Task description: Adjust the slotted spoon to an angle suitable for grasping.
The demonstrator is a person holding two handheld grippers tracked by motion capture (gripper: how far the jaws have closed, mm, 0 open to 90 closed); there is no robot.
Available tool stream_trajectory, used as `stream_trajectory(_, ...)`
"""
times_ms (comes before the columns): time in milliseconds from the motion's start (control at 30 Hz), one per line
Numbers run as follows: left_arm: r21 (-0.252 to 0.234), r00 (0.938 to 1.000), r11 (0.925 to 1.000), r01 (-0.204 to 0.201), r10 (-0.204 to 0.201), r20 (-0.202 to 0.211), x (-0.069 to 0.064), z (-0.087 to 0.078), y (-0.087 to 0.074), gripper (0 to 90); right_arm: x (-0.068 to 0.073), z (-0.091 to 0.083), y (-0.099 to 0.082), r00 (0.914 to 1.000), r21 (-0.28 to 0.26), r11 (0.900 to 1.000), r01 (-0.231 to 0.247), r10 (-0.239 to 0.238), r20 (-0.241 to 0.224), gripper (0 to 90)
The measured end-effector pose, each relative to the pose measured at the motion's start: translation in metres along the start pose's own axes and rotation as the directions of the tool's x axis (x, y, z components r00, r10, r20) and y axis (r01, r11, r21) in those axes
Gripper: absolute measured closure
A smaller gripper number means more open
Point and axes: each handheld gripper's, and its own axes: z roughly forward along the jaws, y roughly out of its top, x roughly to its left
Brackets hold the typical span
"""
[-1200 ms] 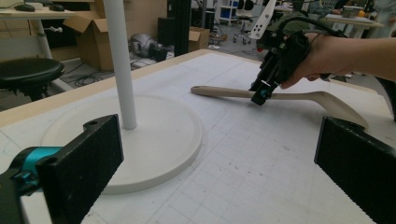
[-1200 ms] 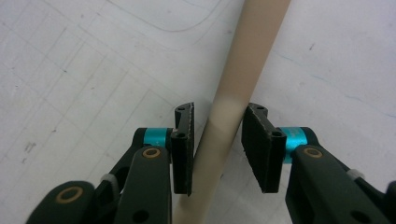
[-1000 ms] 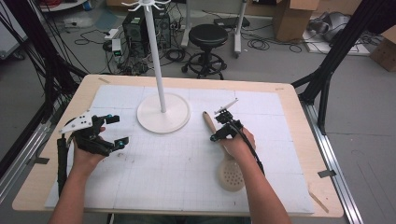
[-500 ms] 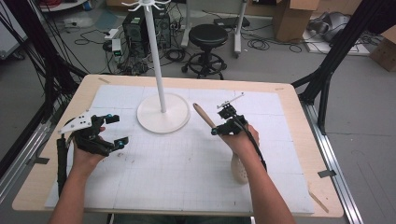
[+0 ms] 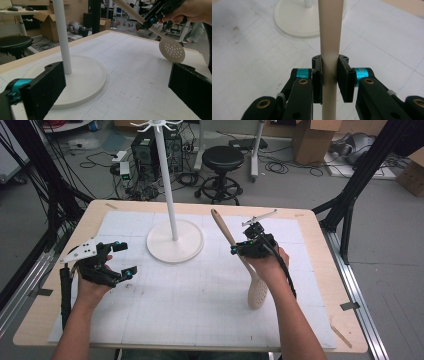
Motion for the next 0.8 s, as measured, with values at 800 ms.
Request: stream_trajectory(800, -0.035, 0.9998, 0.9993, -0.011, 0.011, 0.015, -0.003, -0.004, 0.007, 1.7, 0.001, -0.056, 0.012, 0.9966, -0.223, 0.9718, 0.077, -0.082, -0.012, 75.9)
